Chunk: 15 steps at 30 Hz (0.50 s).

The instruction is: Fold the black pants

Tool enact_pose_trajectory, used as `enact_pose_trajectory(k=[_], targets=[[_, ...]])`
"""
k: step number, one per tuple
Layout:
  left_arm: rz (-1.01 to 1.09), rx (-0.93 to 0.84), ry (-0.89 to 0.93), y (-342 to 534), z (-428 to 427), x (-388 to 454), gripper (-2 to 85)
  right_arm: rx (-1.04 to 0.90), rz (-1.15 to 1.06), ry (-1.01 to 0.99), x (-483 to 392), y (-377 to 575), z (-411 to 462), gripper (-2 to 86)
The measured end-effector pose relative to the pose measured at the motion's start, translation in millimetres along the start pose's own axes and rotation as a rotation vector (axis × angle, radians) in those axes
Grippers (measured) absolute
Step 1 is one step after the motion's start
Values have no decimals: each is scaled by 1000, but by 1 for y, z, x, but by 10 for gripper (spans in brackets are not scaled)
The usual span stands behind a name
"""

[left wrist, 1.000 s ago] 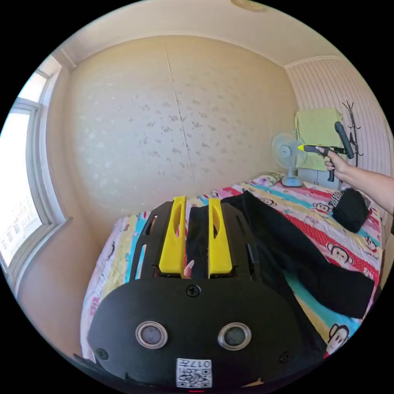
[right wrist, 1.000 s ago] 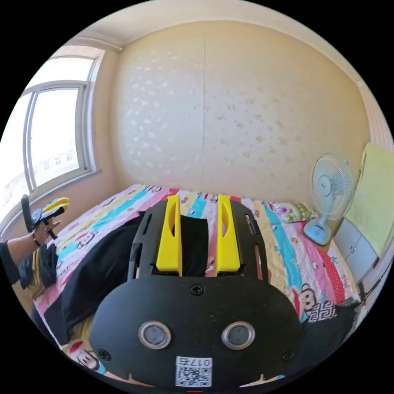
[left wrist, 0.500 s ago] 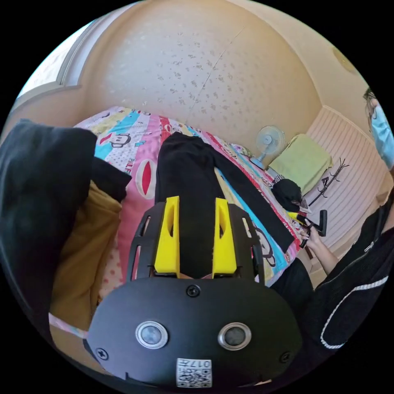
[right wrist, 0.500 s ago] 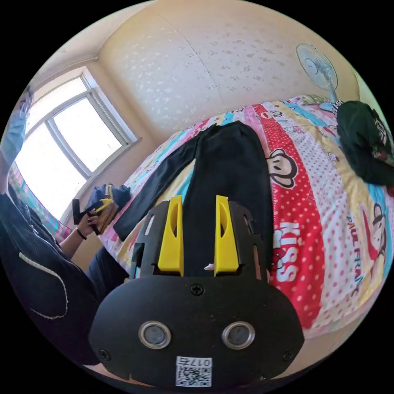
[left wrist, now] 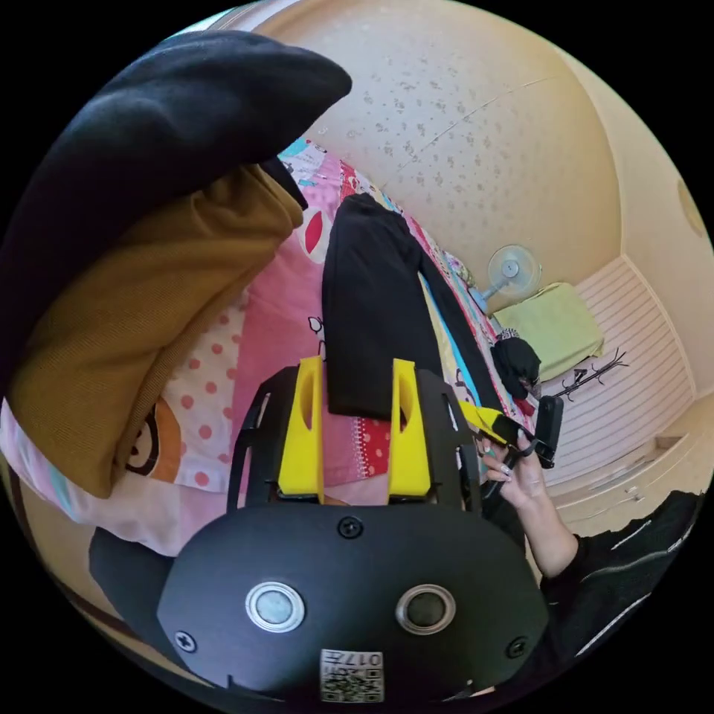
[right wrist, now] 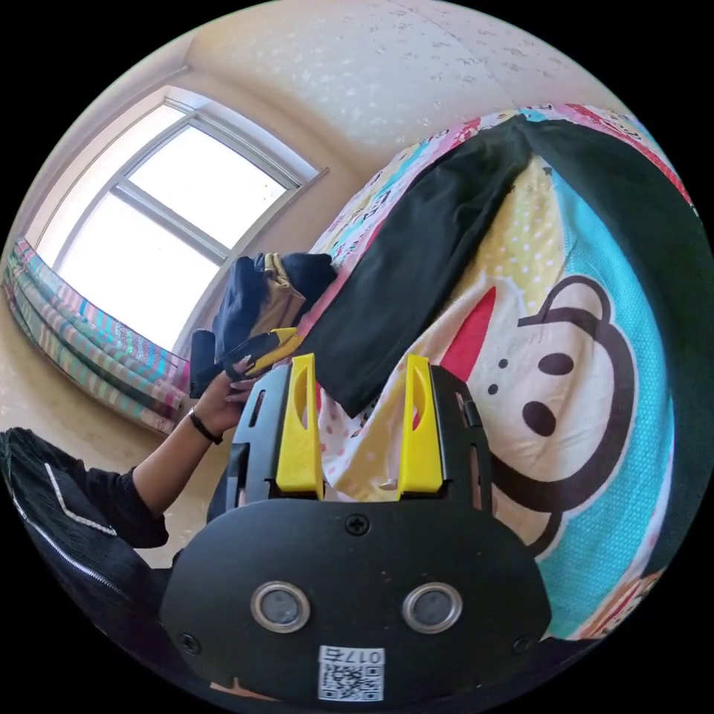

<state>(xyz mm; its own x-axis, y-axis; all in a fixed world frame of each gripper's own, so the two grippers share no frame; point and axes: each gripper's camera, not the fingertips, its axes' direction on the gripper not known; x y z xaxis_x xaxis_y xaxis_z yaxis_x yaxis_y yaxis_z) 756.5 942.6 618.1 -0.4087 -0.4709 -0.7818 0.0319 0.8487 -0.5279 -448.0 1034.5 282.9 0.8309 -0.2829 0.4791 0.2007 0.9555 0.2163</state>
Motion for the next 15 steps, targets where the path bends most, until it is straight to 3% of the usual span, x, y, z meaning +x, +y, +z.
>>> enact_pose_trajectory(k=[5, 8, 11, 15], targets=[[36, 69, -71, 18, -1, 11, 158, 85, 21, 100, -26, 43, -10, 136], [-35, 114, -36, 24, -12, 4, 139, 171, -22, -1, -41, 58, -32, 115], [-124, 113, 14, 25, -19, -9, 94, 67, 61, 86, -44, 56, -23, 123], [-126, 146, 75, 31, -28, -12, 76, 109, 26, 120, -60, 73, -27, 101]])
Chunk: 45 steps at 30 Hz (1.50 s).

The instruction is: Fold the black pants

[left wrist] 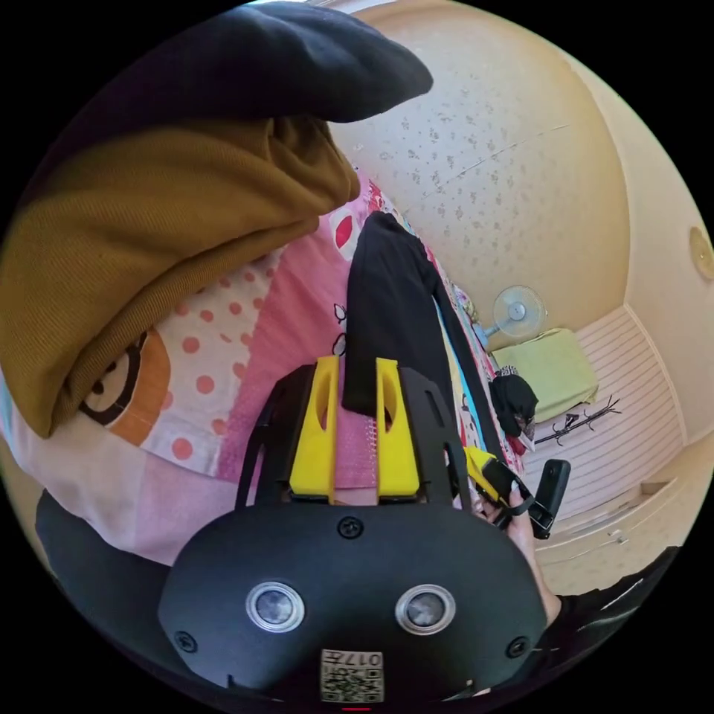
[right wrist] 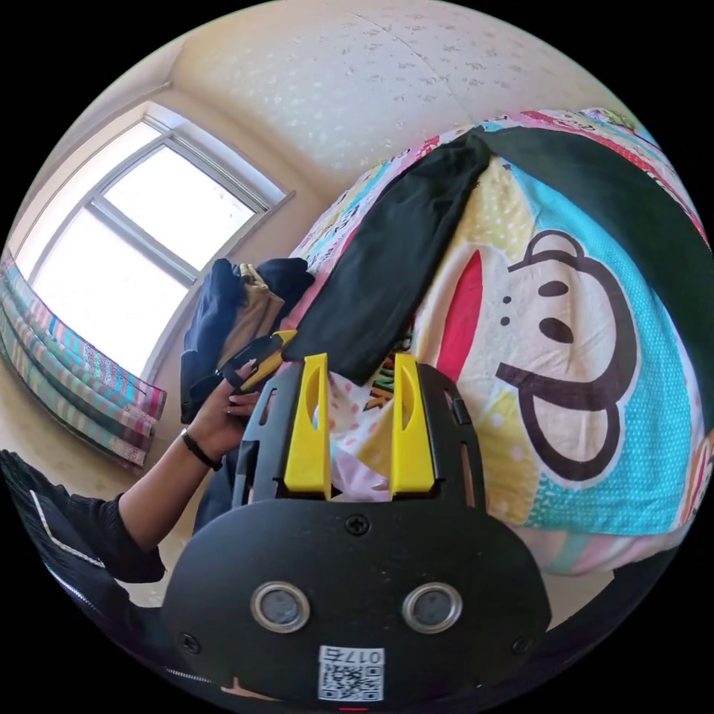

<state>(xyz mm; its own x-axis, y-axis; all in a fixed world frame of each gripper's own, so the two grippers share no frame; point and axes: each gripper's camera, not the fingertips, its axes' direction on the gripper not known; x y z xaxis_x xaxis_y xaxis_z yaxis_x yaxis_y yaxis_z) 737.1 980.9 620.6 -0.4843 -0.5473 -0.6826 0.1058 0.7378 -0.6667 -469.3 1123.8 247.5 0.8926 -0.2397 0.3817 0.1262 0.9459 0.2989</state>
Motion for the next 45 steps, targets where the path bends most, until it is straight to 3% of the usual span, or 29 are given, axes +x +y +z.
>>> enact_pose_trajectory(k=[6, 10, 13, 16, 21, 26, 28, 32, 35, 38, 42, 45], targets=[[-53, -100, 46, -16, -19, 15, 54, 13, 5, -29, -17, 0, -24, 46], [22, -138, 155, -50, -69, 52, 35, 56, -5, -101, -43, -11, -69, 36], [132, -116, 83, -53, -107, 87, 32, 107, -26, -228, -68, -7, -106, 34], [183, -127, -71, -37, -102, 95, 37, 25, -80, -155, -85, -4, -100, 35], [100, -116, -140, 4, -91, 83, 49, -206, -150, 62, -83, 1, -75, 56], [147, 27, -247, 35, -130, 133, 66, 127, -225, 172, -75, -26, -196, 98], [278, 77, -161, 40, -133, 187, 65, 252, -177, 272, -53, -32, -253, 112], [417, -29, 160, 35, -77, 275, 77, 459, 10, 492, 27, -5, -363, 109], [539, -90, 93, 45, -2, 358, 140, 465, 162, 570, 91, 26, -399, 119], [697, -173, 152, 62, 69, 428, 144, 490, 265, 430, 137, 47, -422, 124], [437, -289, 105, 69, 161, 443, 145, 507, 308, 218, 161, 51, -436, 126], [262, -385, 179, 77, 200, 429, 144, 404, 349, 191, 168, 41, -430, 128]])
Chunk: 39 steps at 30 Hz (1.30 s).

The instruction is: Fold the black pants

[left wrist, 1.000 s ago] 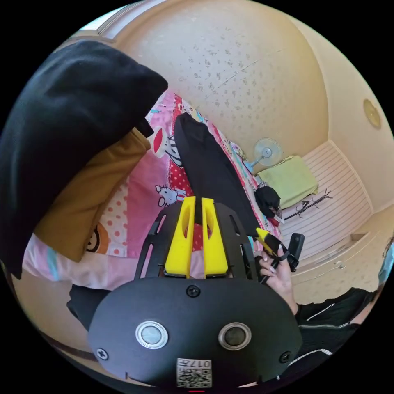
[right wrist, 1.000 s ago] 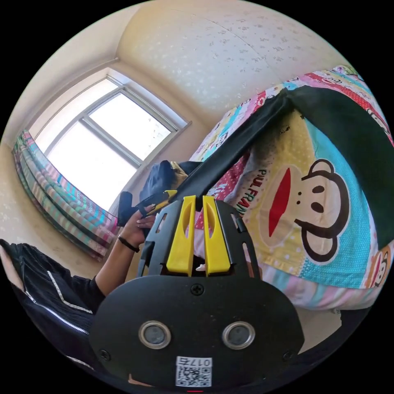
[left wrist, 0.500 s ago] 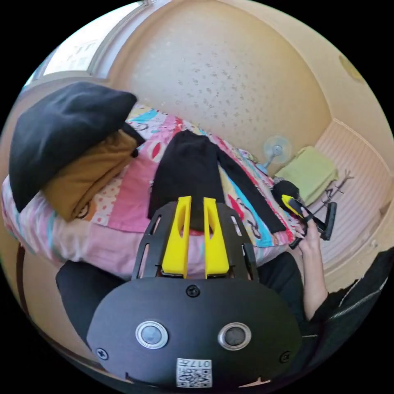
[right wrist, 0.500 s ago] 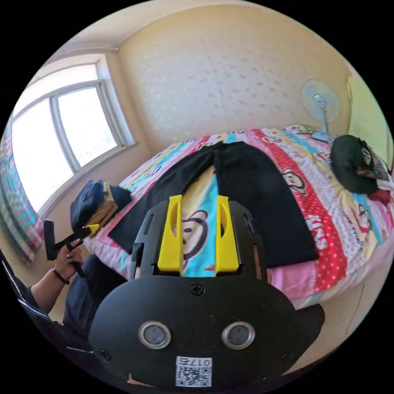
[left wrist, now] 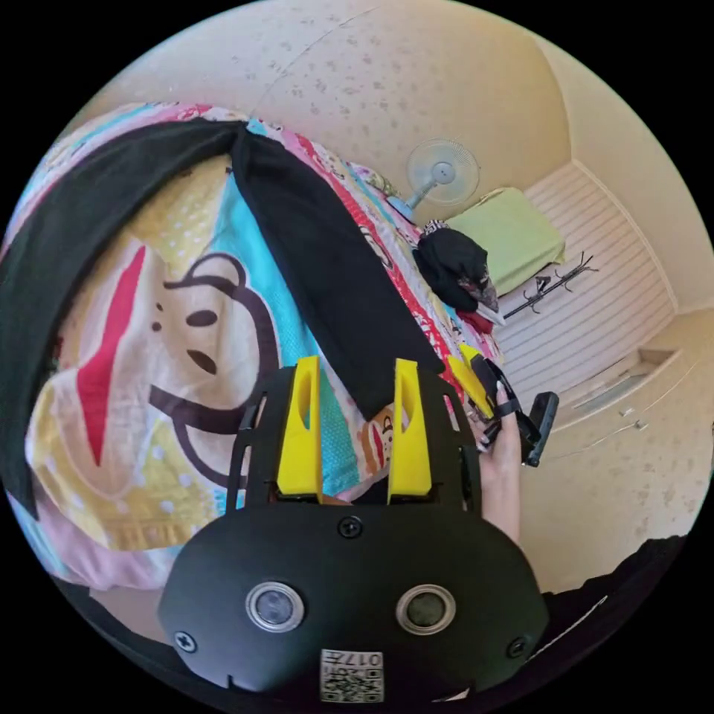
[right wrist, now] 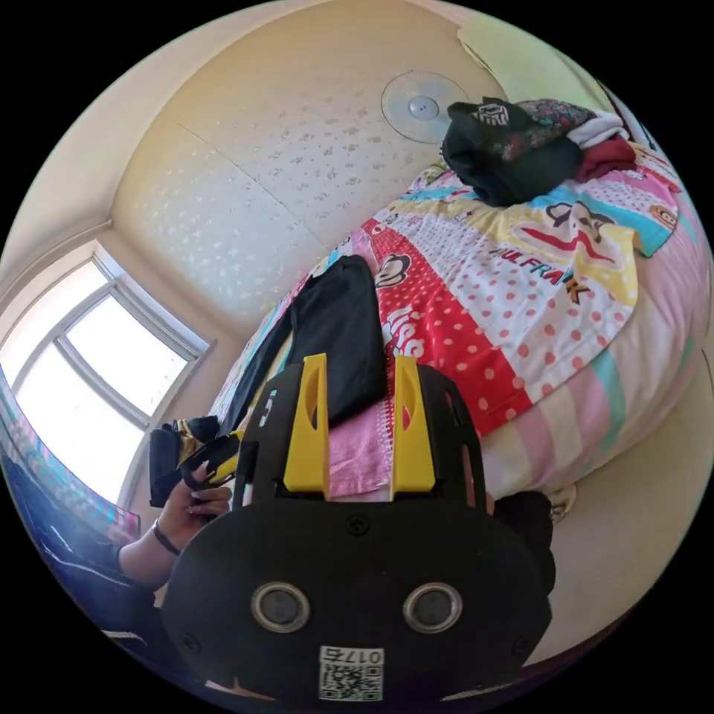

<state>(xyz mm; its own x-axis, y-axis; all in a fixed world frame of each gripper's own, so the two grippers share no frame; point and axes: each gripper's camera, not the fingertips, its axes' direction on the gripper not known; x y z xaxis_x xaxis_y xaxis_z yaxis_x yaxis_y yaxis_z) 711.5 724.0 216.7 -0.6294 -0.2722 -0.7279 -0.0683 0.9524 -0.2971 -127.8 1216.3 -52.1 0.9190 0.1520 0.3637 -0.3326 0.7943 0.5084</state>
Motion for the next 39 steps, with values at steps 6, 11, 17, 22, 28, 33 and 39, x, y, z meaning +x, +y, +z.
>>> enact_pose_trajectory(k=[6, 11, 17, 22, 28, 33, 39], targets=[[-173, 139, 89, 6, -2, -13, 108, -64, -30, 28, -19, -7, 2, 87], [-276, 25, 237, -9, 7, -14, 47, -47, -54, 3, -31, -8, -23, 51], [-73, -10, 250, -21, -42, 44, 43, -24, -147, 5, -69, -14, -84, 39], [-182, -72, 139, 5, -31, 26, 49, -232, -39, -1, -42, -11, -51, 37], [46, -229, 346, 5, -44, 70, 64, -123, 6, -220, -14, -3, -79, 39], [630, 7, 66, 17, -88, 200, 108, -60, -107, -306, -29, -1, -98, 41], [1000, -47, -401, 44, -2, 297, 174, 20, -112, -572, -15, 8, -105, 33]])
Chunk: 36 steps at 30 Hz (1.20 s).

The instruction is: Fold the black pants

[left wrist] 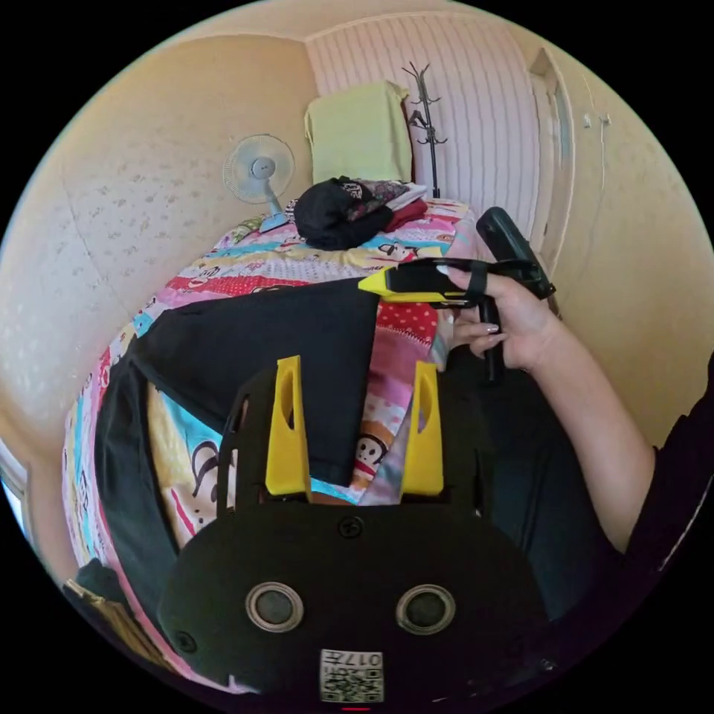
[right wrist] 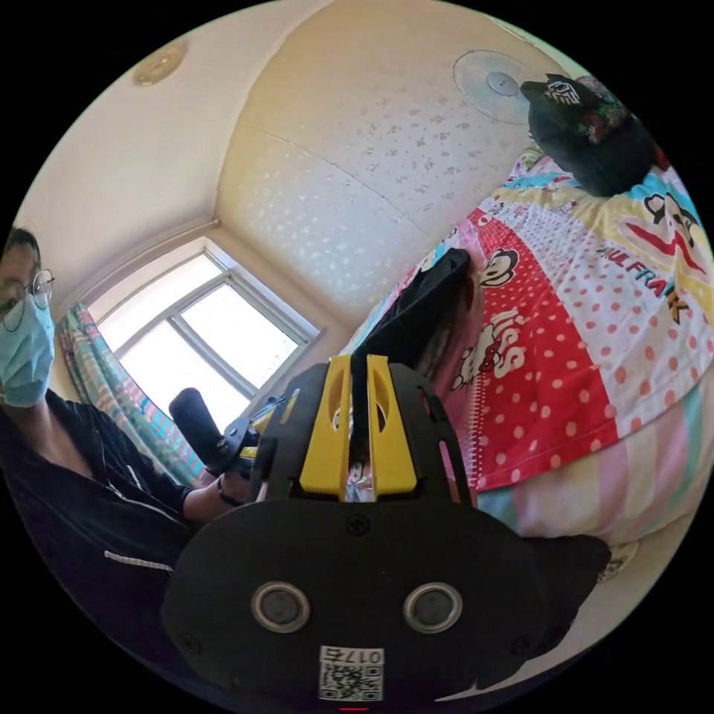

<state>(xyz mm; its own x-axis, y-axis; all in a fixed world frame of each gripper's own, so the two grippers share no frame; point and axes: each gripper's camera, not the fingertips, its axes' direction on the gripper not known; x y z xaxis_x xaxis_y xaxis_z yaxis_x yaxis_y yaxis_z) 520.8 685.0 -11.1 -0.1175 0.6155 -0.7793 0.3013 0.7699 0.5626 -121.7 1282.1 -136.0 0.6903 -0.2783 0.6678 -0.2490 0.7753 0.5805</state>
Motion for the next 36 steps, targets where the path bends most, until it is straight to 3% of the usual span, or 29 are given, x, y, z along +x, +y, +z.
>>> enact_pose_trajectory(k=[5, 13, 20, 23, 26, 31, 36], targets=[[-23, 50, 1, -28, 15, 17, 152, 18, 52, -47, 7, 4, -9, 29], [-7, 32, -244, -49, 28, 45, 90, 11, 17, -86, 18, 10, -10, 26], [-198, 90, -156, -35, 18, 8, 10, -22, -6, -159, 49, 17, -11, 32], [-274, 118, -98, -24, 10, -18, 1, 226, 12, -318, 76, 30, -43, 41], [-316, 150, -55, -15, 0, -42, -1, 334, 90, -176, 98, 37, -54, 79], [-390, 223, -9, 10, -27, -92, -1, 222, 126, -32, 120, -59, 2, 140], [-527, 304, 107, 46, -44, -144, 0, -66, 98, 249, 203, -232, 168, 162]])
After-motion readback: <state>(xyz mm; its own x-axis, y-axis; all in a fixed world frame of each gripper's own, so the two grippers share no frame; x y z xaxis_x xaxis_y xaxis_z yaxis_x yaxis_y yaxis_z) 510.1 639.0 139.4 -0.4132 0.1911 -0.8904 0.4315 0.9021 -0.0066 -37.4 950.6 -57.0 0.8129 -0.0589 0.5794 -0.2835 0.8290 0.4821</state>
